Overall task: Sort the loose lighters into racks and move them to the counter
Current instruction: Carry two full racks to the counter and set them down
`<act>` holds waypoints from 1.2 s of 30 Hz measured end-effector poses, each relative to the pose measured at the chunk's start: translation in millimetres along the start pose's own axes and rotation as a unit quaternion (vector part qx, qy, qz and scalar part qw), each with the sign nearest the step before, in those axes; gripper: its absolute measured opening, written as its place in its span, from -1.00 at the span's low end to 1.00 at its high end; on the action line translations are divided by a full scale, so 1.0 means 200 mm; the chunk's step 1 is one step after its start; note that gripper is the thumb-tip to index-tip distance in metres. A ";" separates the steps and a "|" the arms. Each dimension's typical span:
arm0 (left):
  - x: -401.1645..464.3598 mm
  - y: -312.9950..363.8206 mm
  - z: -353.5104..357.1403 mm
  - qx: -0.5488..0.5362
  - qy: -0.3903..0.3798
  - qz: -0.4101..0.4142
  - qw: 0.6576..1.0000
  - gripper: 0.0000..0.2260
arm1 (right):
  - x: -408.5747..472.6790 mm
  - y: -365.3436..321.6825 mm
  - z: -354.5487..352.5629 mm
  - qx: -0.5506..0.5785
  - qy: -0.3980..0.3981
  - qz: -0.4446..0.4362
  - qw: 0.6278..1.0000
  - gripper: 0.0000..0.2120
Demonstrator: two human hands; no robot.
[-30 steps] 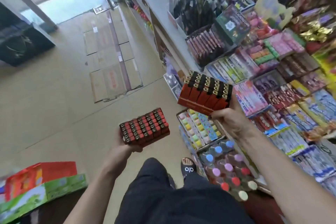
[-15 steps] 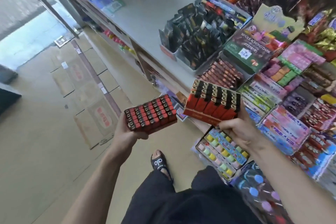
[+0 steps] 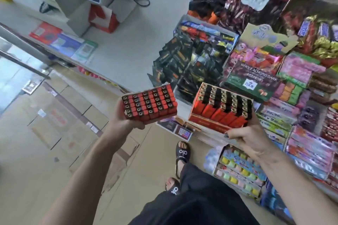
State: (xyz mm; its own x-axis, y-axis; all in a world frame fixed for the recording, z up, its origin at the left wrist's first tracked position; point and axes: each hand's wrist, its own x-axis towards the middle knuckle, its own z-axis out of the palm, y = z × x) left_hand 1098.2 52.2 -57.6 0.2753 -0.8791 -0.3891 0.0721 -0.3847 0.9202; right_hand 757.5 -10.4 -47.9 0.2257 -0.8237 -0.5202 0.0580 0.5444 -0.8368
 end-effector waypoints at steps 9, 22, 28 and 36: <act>0.56 0.37 0.09 0.022 -0.058 0.015 0.998 -0.31 | 0.43 -0.47 0.00 0.017 0.015 -0.061 0.998 -0.20; 1.46 0.94 0.35 0.060 -0.195 0.065 0.977 -0.27 | 0.83 -0.90 0.00 0.072 0.138 -0.086 0.984 -0.53; 1.83 1.22 0.47 0.076 -0.265 0.075 0.958 -0.31 | 0.99 -1.11 0.03 0.104 0.238 -0.151 0.954 -0.27; 2.21 1.64 0.71 0.110 -0.336 0.140 0.925 -0.21 | 1.15 -1.50 -0.10 0.090 0.309 -0.177 0.930 -0.38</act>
State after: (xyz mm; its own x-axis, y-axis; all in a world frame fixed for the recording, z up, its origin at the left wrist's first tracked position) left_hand 1107.5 -502.3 65.3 -0.4101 -0.9007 -0.1435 -0.1285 -0.0988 0.9868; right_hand 773.0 -365.7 79.6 -0.4380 -0.8595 -0.2634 0.1973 0.1940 -0.9610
